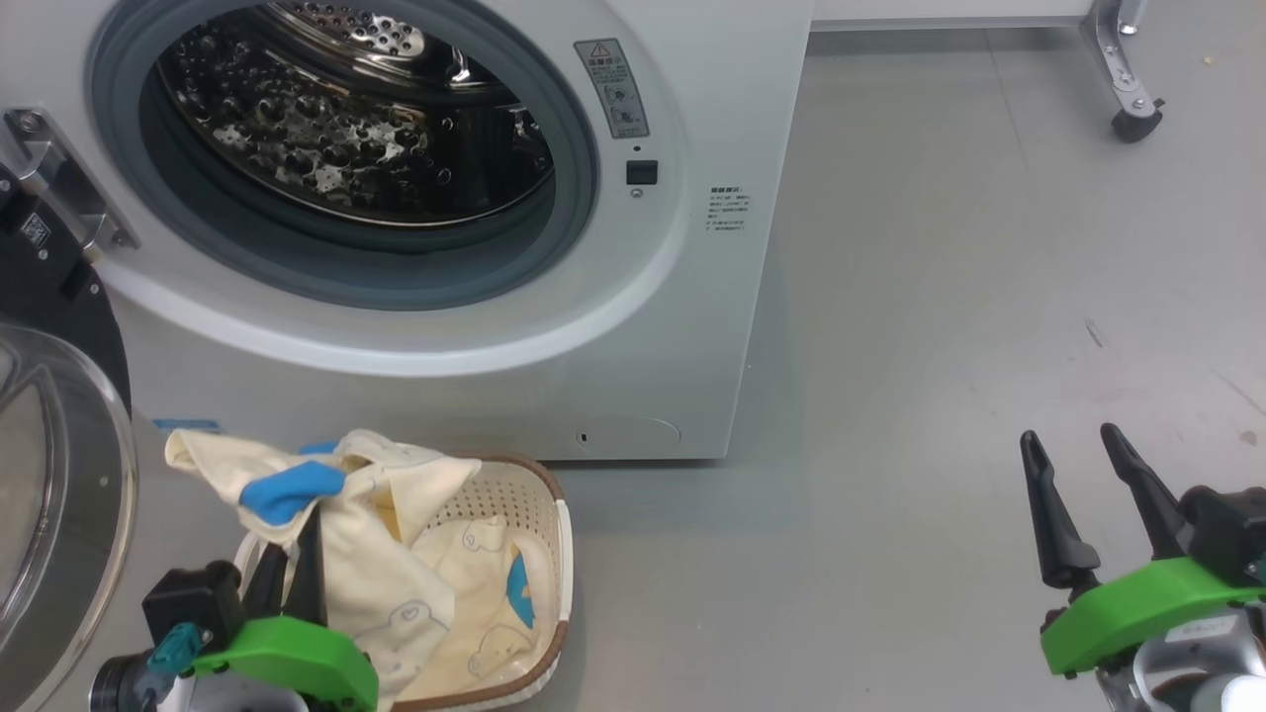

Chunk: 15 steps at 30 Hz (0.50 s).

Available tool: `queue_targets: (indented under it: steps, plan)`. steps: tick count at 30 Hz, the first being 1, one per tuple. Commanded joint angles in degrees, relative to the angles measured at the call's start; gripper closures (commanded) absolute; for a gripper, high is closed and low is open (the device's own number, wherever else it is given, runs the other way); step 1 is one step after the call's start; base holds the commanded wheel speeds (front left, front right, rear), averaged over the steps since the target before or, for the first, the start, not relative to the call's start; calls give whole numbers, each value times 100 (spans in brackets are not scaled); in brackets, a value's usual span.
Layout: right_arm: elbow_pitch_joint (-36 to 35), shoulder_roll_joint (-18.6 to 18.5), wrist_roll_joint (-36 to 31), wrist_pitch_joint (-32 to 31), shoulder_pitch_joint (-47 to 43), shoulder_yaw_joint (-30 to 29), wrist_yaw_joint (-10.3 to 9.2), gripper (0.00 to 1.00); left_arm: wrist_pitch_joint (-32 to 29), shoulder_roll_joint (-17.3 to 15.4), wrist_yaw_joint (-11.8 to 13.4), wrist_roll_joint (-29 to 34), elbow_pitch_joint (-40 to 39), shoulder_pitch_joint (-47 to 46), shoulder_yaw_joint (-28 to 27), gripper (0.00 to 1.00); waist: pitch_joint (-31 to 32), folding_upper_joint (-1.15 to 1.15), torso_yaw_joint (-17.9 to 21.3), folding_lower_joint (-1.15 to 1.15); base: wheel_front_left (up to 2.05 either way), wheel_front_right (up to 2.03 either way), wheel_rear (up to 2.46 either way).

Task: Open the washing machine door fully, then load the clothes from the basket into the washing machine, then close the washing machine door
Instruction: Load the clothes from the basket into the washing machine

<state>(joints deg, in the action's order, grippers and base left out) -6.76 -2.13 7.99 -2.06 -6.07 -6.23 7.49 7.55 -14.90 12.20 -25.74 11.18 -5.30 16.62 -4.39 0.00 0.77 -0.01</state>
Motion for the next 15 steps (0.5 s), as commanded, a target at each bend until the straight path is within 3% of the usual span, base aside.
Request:
queue_targets:
  steps: [1, 15]
  plan:
    - [-229, -86, -22, 1, 146, 126, 0, 0, 22, -152, 49, -3, -205, -183, -246, 100, -8, 0, -10, 1, 0, 0, 0]
    - [-215, -78, 5, 29, 185, 190, 0, 0, -33, -167, 112, -35, -213, -363, -240, 100, -125, 0, -14, 1, 0, 0, 0]
